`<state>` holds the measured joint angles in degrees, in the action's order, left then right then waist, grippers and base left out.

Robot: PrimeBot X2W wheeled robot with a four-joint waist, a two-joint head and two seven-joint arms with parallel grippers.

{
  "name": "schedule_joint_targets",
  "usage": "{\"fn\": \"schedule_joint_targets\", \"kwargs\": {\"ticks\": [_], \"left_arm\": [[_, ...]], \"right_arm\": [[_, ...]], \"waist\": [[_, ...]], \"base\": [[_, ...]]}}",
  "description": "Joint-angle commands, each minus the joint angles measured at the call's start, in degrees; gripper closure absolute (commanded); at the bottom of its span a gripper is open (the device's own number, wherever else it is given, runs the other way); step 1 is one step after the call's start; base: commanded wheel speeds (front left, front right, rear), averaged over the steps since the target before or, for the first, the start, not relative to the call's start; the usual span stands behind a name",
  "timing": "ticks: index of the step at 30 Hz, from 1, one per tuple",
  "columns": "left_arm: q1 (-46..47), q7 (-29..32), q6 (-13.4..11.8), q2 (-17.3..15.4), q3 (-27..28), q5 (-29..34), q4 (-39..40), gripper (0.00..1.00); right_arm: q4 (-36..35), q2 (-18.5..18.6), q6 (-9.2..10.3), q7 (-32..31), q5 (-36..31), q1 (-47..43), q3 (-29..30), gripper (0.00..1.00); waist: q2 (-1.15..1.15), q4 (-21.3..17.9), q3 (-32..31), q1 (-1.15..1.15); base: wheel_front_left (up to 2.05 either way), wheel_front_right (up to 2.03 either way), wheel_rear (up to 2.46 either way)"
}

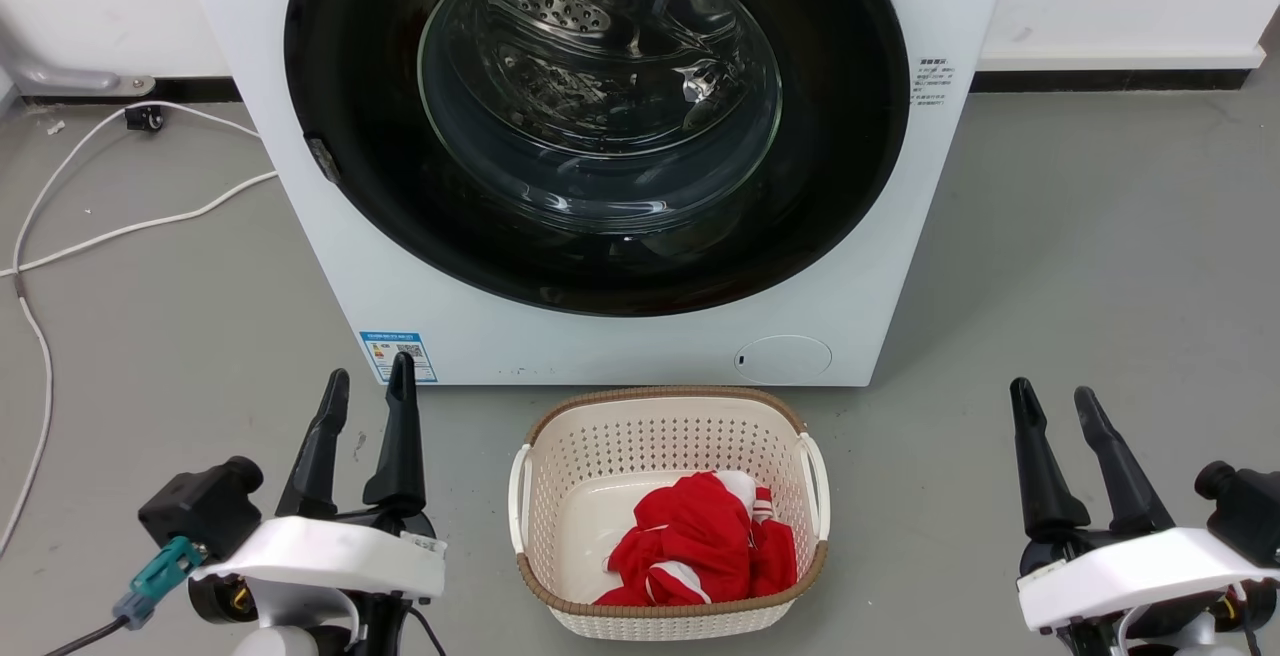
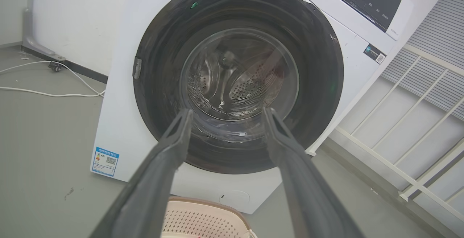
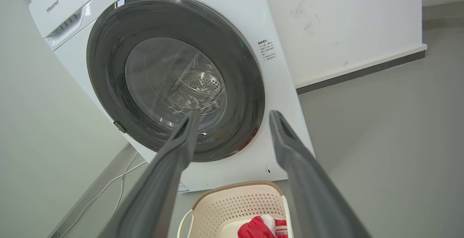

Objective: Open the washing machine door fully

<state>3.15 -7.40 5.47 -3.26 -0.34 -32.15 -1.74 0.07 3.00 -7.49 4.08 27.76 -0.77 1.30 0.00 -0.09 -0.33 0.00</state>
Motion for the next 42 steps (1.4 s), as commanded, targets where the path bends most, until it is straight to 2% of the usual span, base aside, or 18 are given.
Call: {"fn": "schedule_joint_targets", "kwargs": {"ticks": [1,15,42], "left_arm": [[0.0,-0.79,-0.33,-0.58,-0.55,2.49,0.85,0.0],[-0.14,-2.82,-1.11,-1.21,-2.21,10.94,0.2,0.0],[-0.96,-6.17,-2.89,-1.73,-4.45,24.64,-0.51,0.0]], "right_arm": [[-1.16,-0.01,0.0,0.18,-2.48,-0.14,0.03,0.0],[-2.41,-0.07,0.0,-0.12,-11.06,-1.3,0.13,0.0],[-3.31,-0.16,0.01,0.09,-23.44,-2.5,-0.83,0.0]], "waist": [[0.0,0.0,0.0,0.0],[0.0,-0.04,0.01,0.0],[0.0,0.5,0.02,0.0]], "base": [[0.0,0.0,0.0],[0.0,0.0,0.0],[0.0,0.0,0.0]]}}
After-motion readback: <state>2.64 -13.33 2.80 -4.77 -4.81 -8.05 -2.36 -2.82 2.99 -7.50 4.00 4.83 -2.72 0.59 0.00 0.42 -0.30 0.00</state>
